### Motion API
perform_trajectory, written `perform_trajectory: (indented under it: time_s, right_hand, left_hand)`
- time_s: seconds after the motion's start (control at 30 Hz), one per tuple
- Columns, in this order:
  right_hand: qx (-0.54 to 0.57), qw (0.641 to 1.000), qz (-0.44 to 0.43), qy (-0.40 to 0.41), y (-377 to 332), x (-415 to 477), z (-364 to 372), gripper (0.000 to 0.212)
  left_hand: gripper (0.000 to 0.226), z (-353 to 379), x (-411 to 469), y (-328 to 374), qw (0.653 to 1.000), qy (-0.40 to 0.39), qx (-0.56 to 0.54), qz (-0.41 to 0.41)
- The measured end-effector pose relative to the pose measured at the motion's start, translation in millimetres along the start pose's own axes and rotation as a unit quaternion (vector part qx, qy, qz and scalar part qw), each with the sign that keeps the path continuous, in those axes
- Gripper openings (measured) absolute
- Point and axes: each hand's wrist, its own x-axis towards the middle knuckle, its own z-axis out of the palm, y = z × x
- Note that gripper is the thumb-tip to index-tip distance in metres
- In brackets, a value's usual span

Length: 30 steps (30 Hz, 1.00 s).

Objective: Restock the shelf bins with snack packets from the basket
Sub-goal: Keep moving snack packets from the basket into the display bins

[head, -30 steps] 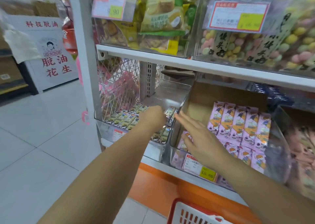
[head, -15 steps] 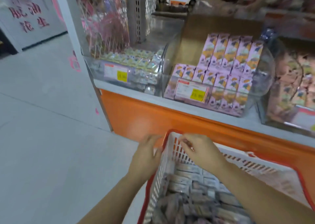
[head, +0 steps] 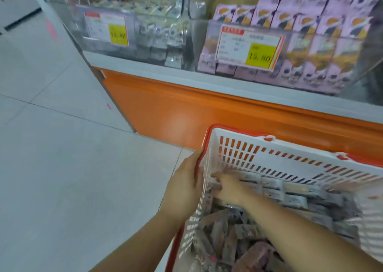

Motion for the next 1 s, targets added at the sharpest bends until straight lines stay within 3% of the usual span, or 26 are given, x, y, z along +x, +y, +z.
perform_trajectory:
  time_s: [0.13,0.23,0.47,0.73,0.8,0.87,1.0]
  right_hand:
    - [-0.044,0.999,0.004,0.026,9,15,25,0.020]
    - [-0.032,0.999,0.012,0.033,7,12,20,0.016]
    - [-0.040,0.998,-0.028,0.034,-28,-29,-48,0.031]
    - [-0.140,0.982,-0.083,0.100,-97,-140,-122,0.058]
    - [-0.142,0.975,-0.110,0.130,-113,-164,-134,0.057]
    - [-0.134,0.966,-0.147,0.167,-130,-183,-147,0.048]
    - [-0.096,0.947,-0.224,0.210,-161,-212,-167,0.024]
  left_hand:
    - [0.043,1,0,-1,1.000,-0.006,-0.001,0.001]
    - [0.043,1,0,-2,1.000,-0.012,0.000,-0.003]
    - [0.046,-3,0,-2,0.998,-0.053,0.029,-0.020]
    - [0.051,-25,6,18,0.963,-0.174,0.199,-0.044]
    - [0.046,-41,6,35,0.980,-0.141,0.136,-0.040]
    - [0.039,-64,3,60,0.996,-0.073,0.006,-0.051]
    - [0.027,-117,-8,103,0.975,0.010,-0.206,-0.083]
